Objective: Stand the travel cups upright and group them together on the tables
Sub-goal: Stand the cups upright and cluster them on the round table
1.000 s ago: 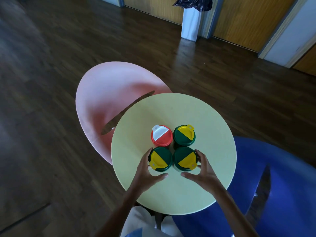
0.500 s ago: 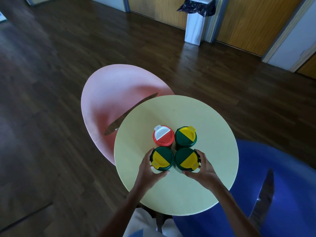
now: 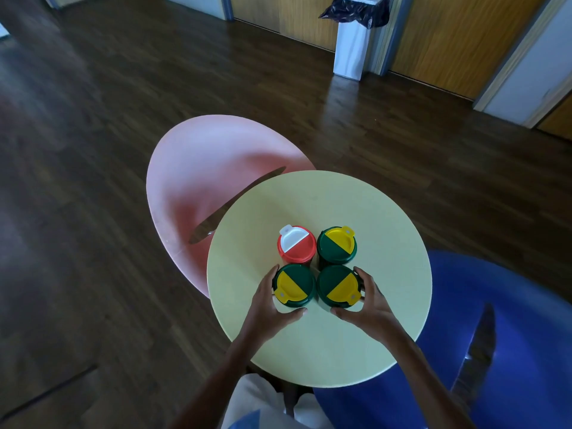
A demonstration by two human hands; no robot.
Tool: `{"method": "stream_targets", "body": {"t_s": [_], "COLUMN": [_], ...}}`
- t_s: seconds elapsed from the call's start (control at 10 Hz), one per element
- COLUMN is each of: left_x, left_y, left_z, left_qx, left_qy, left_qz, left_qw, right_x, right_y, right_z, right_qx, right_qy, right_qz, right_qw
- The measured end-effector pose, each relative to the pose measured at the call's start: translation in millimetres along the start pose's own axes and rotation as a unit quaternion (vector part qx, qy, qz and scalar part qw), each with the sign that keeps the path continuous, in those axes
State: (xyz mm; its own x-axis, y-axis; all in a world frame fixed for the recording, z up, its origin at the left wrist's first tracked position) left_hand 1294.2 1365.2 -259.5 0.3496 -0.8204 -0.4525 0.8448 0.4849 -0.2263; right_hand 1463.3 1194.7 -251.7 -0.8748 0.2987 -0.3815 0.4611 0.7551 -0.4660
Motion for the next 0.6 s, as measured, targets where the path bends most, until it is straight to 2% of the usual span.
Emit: {"method": "stream_targets", "body": {"t_s": [0.3,0.4,0.5,0.6], "left_x": [-6,-11,-20,-27], "left_y": [-4,-4,6,20], "left_z": [10,24,43,71], "left_qx": [0.048,0.090,0.149,0.151], "left_qy": [0.045,0.071,0.140,0.259], "left_qz": [0.037,0.105,0.126,0.088], "left_qw": [0.997,0.988,0.971,0.950], "right_x": [-2,-6,-18,-28], "right_y": [-3,-9,-17,-27], "right_z": [-5,-18,-43,-69], "right_qx": [-0.011,-0.033,-0.068,-0.079], "right_qy": [-0.035,-0.028,-0.046,-0.195], "right_qz": [0.020,0.075,0.149,0.218], "right_qw": [0.999,0.996,0.985,0.953]}}
Point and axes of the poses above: each hand's wrist, its own y-axis towards the middle knuckle, its own x-axis out of the palm, z = x × y, the point moved 1 cm from there along y, towards the middle knuckle, and after that the axes turned 11 degrees about -z, right-handed, at the moved point
